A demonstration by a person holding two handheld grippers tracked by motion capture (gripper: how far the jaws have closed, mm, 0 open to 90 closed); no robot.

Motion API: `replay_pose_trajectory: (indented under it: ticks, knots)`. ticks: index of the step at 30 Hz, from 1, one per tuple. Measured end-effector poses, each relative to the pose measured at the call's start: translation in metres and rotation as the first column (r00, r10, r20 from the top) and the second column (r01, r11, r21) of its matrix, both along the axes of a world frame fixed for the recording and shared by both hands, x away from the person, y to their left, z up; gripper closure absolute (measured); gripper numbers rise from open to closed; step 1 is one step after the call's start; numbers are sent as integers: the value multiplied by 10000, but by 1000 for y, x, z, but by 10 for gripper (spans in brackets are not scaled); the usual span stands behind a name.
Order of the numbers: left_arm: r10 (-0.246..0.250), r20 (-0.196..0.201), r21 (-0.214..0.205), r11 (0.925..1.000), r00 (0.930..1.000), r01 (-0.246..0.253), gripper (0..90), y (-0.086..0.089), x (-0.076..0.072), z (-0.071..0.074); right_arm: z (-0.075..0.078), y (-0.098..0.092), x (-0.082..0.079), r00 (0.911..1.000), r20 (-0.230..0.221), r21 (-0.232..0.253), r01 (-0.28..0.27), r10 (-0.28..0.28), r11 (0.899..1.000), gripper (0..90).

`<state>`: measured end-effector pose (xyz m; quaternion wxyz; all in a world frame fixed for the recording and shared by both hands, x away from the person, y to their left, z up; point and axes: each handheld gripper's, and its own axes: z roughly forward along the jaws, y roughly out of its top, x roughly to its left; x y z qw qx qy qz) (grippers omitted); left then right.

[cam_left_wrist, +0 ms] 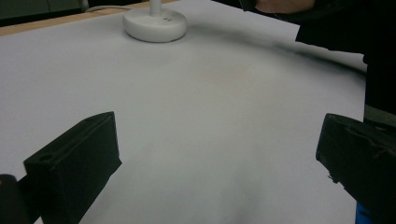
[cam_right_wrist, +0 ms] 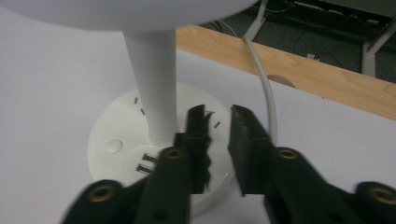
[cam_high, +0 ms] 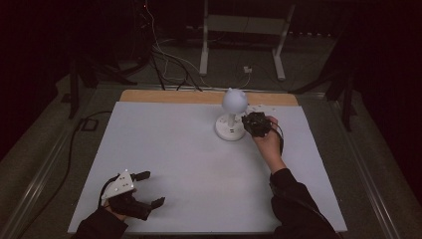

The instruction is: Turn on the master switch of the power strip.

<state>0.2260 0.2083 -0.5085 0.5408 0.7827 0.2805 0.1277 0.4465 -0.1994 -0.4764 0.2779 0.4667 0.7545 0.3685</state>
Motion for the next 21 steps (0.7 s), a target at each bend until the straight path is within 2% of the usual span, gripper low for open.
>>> replay_pose_trajectory:
  ticks: [8, 12, 21]
  knots:
    - [-10, 14, 11, 10000, 10000, 10, 0, 0, 0, 0, -3, 2, 0, 10000, -3, -101, -50, 50, 9999, 900]
    - [-8, 10, 3, 10000, 10000, 8, 1, 0, 0, 0, -10, 2, 0, 9996, 109, -266, 249, -246, 9993, 900]
    - [2, 12, 20, 10000, 10000, -2, 0, 0, 0, 0, -24, 4, 1, 9993, -325, -137, 160, -165, 9998, 900]
